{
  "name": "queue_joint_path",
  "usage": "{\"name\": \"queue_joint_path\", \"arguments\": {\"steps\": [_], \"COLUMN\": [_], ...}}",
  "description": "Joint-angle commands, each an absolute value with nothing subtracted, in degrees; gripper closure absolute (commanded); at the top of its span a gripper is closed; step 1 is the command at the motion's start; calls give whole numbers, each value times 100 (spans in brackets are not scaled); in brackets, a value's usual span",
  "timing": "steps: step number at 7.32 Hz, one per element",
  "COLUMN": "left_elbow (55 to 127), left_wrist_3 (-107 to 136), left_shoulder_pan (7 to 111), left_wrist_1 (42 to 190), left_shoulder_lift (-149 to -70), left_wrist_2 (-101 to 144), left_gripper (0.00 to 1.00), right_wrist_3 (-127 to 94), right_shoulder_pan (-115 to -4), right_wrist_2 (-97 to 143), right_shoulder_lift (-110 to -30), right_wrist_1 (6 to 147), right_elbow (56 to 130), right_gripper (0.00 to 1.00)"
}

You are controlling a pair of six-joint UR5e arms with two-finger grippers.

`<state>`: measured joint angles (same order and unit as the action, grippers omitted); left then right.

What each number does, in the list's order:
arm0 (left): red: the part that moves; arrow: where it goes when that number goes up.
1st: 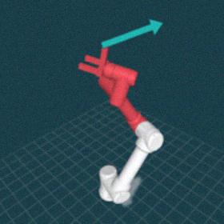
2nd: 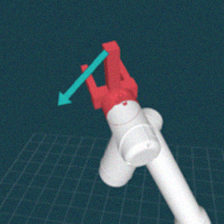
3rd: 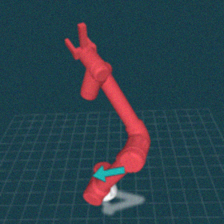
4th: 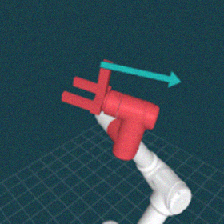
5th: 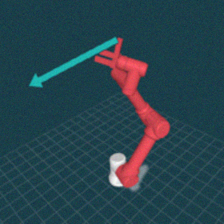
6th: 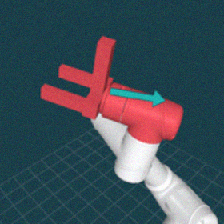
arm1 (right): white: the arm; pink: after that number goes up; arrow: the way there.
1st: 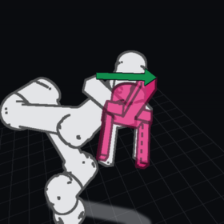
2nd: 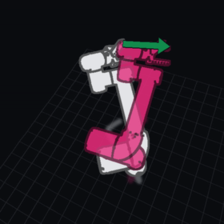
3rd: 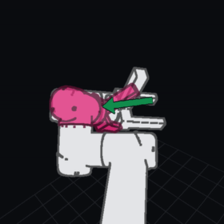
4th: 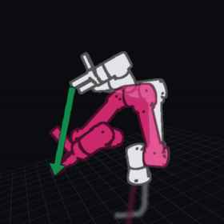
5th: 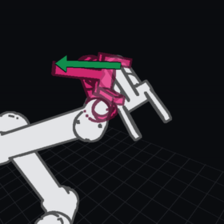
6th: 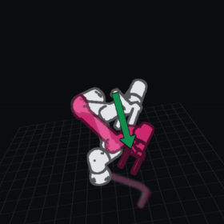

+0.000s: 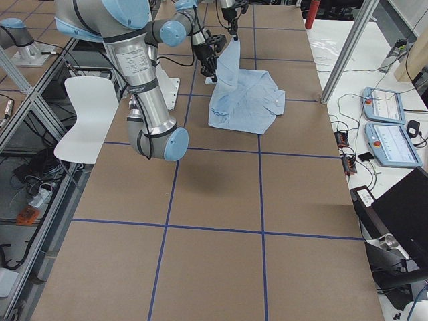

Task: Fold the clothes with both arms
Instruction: 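Lift the hem with both grippers and fold it toward the collar, then lower the hem near the collar and open both grippers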

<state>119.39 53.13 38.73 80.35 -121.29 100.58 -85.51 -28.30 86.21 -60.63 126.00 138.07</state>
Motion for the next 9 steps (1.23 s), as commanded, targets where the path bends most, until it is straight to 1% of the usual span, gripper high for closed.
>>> {"name": "queue_joint_path", "arguments": {"steps": [1, 2, 3, 5, 6, 7, 8, 9], "left_elbow": [10187, 9343, 8621, 7528, 7167, 6972, 6952, 6961], "left_wrist_3": [5054, 5028, 5019, 5018, 5019, 5019, 5010, 5010], "left_shoulder_pan": [4279, 4306, 4359, 4377, 4368, 4359, 4342, 4342], "left_wrist_1": [9563, 10189, 10865, 11669, 11950, 12162, 12208, 12217], "left_shoulder_lift": [-12513, -12820, -12954, -13086, -13113, -13096, -13061, -13043], "left_wrist_2": [10046, 10046, 10037, 9662, 9616, 9615, 9615, 9615], "left_gripper": [100, 100, 100, 100, 100, 100, 100, 86], "right_wrist_3": [-8168, -8017, -7981, -7858, -7857, -7849, -7849, -7866], "right_shoulder_pan": [-3399, -3523, -3577, -3656, -3656, -3648, -3639, -3639], "right_wrist_2": [8622, 8622, 8622, 8613, 8613, 8613, 8613, 8613], "right_shoulder_lift": [-6047, -6047, -6047, -6064, -6064, -6125, -6135, -6126], "right_wrist_1": [10923, 10464, 10050, 9153, 8810, 8493, 8299, 8288], "right_elbow": [12214, 11712, 11202, 10156, 9708, 9399, 9230, 9229], "right_gripper": [100, 100, 100, 100, 100, 100, 100, 66]}}
